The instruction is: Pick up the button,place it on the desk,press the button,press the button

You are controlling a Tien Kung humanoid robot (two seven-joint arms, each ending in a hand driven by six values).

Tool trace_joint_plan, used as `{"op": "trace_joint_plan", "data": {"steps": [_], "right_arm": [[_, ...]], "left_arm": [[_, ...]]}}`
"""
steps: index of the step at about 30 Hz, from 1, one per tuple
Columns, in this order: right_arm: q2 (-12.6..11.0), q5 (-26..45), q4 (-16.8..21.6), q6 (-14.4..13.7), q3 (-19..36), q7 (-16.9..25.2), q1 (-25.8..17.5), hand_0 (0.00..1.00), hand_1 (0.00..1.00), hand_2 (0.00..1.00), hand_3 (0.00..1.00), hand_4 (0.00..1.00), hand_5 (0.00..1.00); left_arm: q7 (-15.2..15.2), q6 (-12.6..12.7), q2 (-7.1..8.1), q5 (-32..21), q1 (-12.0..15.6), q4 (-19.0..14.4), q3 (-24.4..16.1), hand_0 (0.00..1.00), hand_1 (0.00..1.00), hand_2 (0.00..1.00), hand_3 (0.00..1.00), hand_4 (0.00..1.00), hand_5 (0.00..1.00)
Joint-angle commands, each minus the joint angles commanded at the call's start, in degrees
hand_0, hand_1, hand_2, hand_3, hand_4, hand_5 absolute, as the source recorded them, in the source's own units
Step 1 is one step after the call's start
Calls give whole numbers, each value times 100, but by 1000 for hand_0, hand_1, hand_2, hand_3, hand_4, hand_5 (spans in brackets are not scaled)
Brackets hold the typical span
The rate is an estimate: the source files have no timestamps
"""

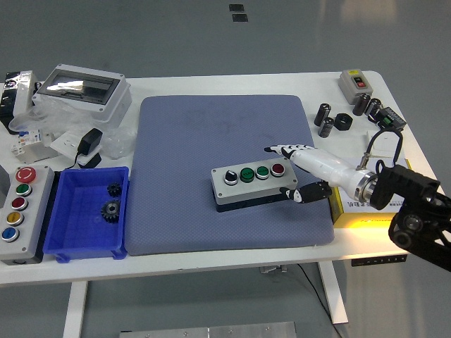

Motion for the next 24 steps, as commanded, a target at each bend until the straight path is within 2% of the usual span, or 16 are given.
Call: {"op": "trace_joint_plan", "data": {"steps": [3,6,9,13,14,15,20,21,24], "right_arm": [[-75,282,127,458,315,-502,241,998,998,998,998,673,33],[-110,675,214,1110,552,-1115,584,998,998,998,998,673,33],[-175,1220,395,1786,490,-1635,966,998,998,998,998,655,36],[-177,1852,544,2499,271,-2187,1543,998,998,998,998,655,36],[-162,1976,560,2644,218,-2299,1681,998,998,998,998,655,36],[-143,2126,572,2813,159,-2439,1849,893,881,947,998,606,64],[-2,2495,454,3332,-52,-2771,2506,893,881,947,998,606,64],[49,2510,395,3367,-100,-2800,2623,137,223,385,998,436,161],[237,2547,162,3415,-275,-2857,2820,137,223,385,998,436,161]], "left_arm": [[-2,10,9,-17,-10,0,3,646,540,618,596,654,82],[-5,20,19,-39,-21,0,13,646,540,618,596,654,82],[1,27,32,-60,-17,0,23,646,541,618,595,655,81],[15,36,50,-85,-6,0,31,646,541,618,595,655,81],[17,39,56,-86,-6,0,30,646,541,618,595,655,81],[18,41,64,-86,-7,0,27,646,540,618,595,655,79],[21,46,88,-99,-11,0,30,646,540,618,595,655,79],[22,45,90,-101,-12,0,33,646,541,618,595,656,79],[25,45,93,-100,-14,0,35,646,541,618,595,656,79]]}}
